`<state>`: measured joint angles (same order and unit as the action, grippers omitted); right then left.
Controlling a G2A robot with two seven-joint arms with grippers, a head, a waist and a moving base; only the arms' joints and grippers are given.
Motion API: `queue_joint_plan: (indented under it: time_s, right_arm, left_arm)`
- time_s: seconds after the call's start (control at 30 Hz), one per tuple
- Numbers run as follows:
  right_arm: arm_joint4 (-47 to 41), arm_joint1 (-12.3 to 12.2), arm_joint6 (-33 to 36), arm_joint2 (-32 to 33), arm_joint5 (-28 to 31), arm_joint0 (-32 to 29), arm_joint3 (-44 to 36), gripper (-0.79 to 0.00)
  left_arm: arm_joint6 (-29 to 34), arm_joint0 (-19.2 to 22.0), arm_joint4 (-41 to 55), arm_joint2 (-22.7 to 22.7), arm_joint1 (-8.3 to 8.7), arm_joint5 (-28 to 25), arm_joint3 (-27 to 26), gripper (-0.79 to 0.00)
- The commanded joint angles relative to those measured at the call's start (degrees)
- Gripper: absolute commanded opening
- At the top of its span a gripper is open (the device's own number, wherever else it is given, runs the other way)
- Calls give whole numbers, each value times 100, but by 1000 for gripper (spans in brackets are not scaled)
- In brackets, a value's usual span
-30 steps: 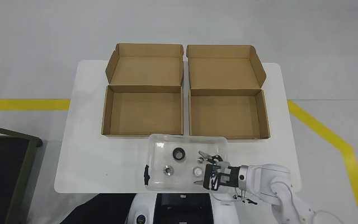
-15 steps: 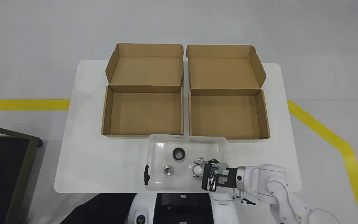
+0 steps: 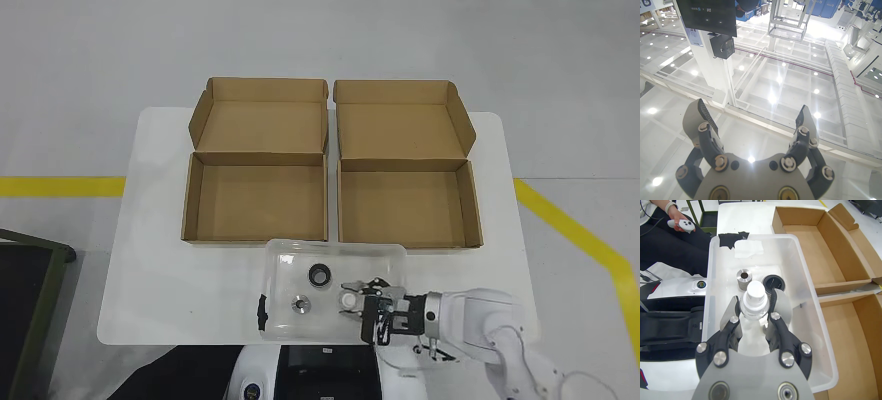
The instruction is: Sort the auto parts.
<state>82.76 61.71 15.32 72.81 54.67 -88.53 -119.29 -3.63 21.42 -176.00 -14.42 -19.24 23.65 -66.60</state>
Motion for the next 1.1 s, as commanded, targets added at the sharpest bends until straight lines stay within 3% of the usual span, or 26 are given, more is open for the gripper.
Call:
queue_joint_plan:
  time_s: [0.0, 0.37, 0.6, 1.07]
  right_arm:
    - [-187, -4, -150, 37, -32, -5, -81, -785]
    - [-738, -2, -847, 183, -633, 94, -496, -785]
    - [-1488, 66, -1826, 199, -1185, 421, -444, -785]
    - [-2293, 161, -2622, 270, -1736, 1059, -863, -785]
  left_arm:
    - [0, 0, 0, 0, 0, 0, 0, 0]
    - [0, 0, 0, 0, 0, 0, 0, 0]
    - [0, 0, 0, 0, 0, 0, 0, 0]
    - [0, 0, 0, 0, 0, 0, 0, 0]
